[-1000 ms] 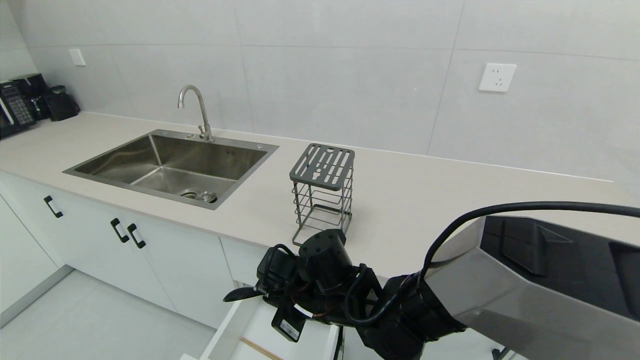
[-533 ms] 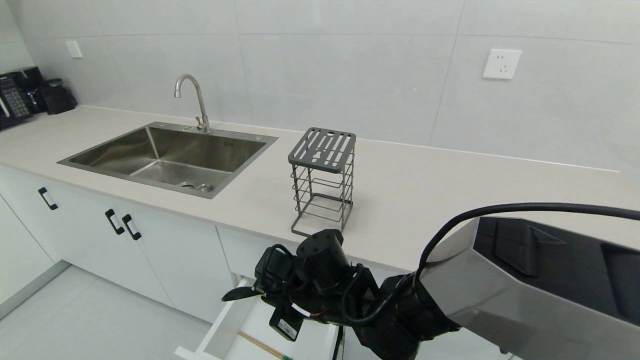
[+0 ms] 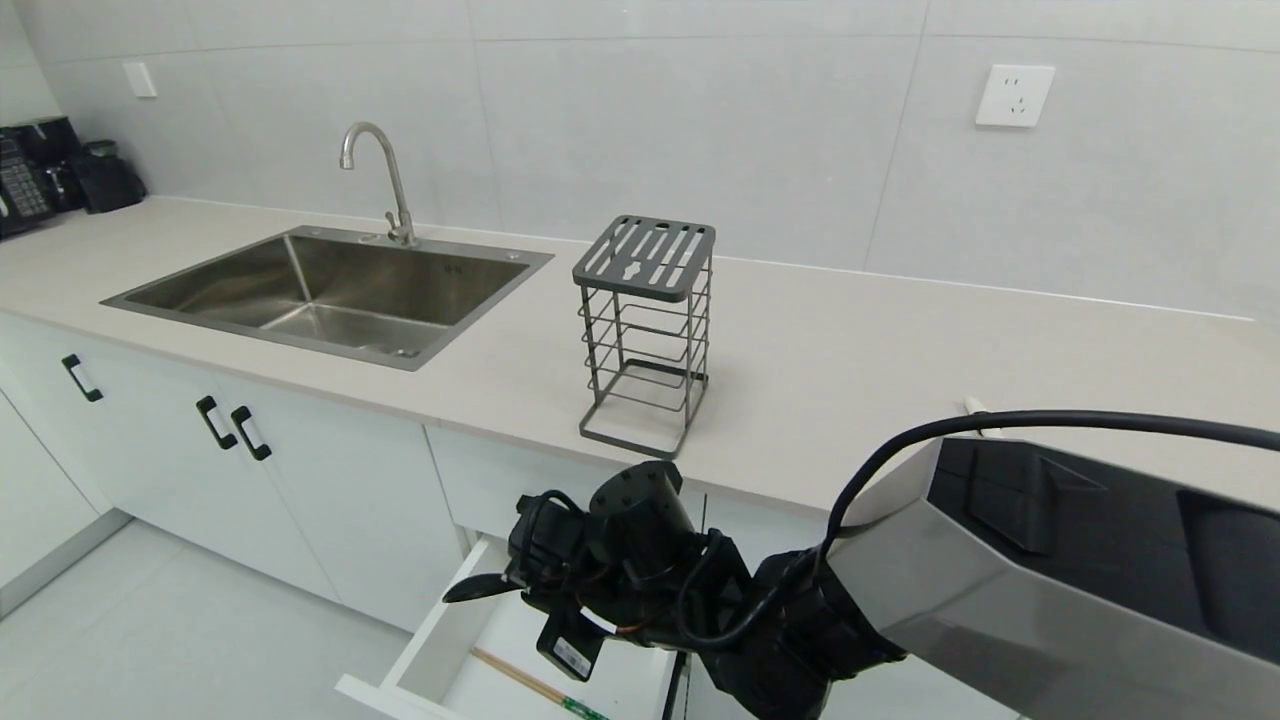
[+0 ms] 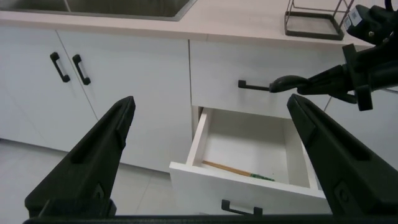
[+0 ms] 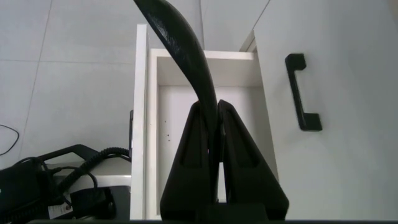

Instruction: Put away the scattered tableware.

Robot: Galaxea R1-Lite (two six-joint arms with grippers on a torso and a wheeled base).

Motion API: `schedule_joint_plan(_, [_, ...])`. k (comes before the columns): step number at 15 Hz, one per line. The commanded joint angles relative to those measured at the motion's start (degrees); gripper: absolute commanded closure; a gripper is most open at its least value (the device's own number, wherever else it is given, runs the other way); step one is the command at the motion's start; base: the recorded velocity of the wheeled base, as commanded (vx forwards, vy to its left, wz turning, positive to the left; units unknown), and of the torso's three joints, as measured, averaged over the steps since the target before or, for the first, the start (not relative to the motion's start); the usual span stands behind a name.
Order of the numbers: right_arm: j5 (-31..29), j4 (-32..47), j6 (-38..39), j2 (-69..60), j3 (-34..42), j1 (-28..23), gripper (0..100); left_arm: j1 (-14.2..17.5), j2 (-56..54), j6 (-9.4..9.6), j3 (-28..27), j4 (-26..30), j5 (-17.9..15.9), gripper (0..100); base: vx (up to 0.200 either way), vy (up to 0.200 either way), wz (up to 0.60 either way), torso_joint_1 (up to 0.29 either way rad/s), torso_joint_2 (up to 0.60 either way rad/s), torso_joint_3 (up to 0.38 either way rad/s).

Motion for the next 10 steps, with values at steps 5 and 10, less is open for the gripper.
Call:
schedule_joint_plan(5, [0.0, -0.1, -0.1, 0.9, -0.4, 0.0, 100, 0.1, 0.1, -0.03, 0.0, 0.0, 0.0, 0, 0.0, 0.0, 0.0, -0.159, 0.31, 0.151])
schedule_joint_plan(10, [0.0, -0.1, 0.0, 1.8, -1.1, -0.1, 100, 0.0, 0.1, -0.03, 0.0, 0.0, 0.0, 0, 0.0, 0.0, 0.0, -0.107, 0.21, 0.103])
